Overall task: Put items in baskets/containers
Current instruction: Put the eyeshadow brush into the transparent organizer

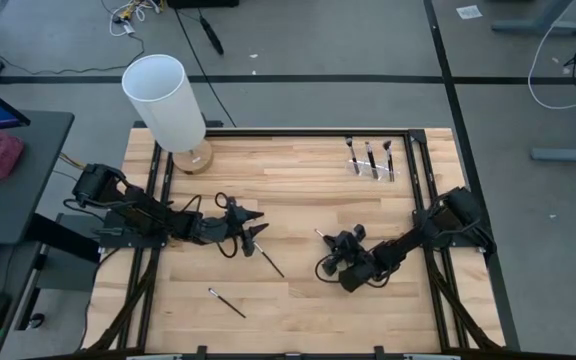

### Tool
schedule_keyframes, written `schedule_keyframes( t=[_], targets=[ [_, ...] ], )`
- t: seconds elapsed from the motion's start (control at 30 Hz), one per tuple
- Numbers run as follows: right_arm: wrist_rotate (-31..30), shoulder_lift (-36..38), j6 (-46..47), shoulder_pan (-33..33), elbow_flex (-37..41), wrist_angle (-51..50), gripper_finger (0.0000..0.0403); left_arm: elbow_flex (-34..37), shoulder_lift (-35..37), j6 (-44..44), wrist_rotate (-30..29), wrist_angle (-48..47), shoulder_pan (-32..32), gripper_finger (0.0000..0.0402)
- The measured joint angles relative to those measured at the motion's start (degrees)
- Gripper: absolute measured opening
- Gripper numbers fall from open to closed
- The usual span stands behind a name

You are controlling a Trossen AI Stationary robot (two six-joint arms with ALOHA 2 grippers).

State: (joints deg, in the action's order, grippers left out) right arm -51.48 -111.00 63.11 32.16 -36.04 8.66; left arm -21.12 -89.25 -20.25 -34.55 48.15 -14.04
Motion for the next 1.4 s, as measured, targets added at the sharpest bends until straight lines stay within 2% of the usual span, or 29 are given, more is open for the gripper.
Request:
schedule_keyframes(
  t=[0.1,0.27,0.37,0.57,0.8,0.97,1.13,1.3,1.4],
  targets=[
    [5.9,4.1,-1.2,-0.3,0.3,-2.4,0.0004,0.0,0.0,0.0,1.4,0.0,0.0,0.0177],
    [11.4,9.8,-4.8,-1.6,0.4,-4.0,0.0004,0.0,0.0,0.0,1.8,0.0,0.0,0.0177],
    [13.6,11.0,-8.1,-2.4,0.5,-2.1,0.0004,0.0,0.0,0.8,4.8,0.0,0.0,0.0177],
    [12.0,11.3,-13.5,-3.4,0.4,5.0,0.0005,0.0,-0.6,5.3,15.9,1.9,-0.1,0.0177],
    [9.4,11.4,-17.0,-4.0,0.4,10.8,0.0006,0.0,-6.6,6.0,17.8,11.0,-0.1,0.0177],
    [5.9,11.5,-23.0,-4.0,0.3,19.9,0.0006,0.0,-14.9,5.9,17.9,24.1,-0.1,0.0178],
    [3.4,11.5,-32.6,-4.2,0.2,34.3,0.0007,-2.1,-22.2,6.0,19.7,38.6,0.0,0.0203],
    [4.3,11.6,-44.3,-4.9,0.1,49.3,0.0007,-9.0,-25.6,6.6,25.5,39.3,0.7,0.0240],
    [6.2,11.6,-48.4,-5.2,0.1,54.2,0.0007,-12.4,-26.0,8.3,25.4,39.8,0.7,0.0252]
  ],
)
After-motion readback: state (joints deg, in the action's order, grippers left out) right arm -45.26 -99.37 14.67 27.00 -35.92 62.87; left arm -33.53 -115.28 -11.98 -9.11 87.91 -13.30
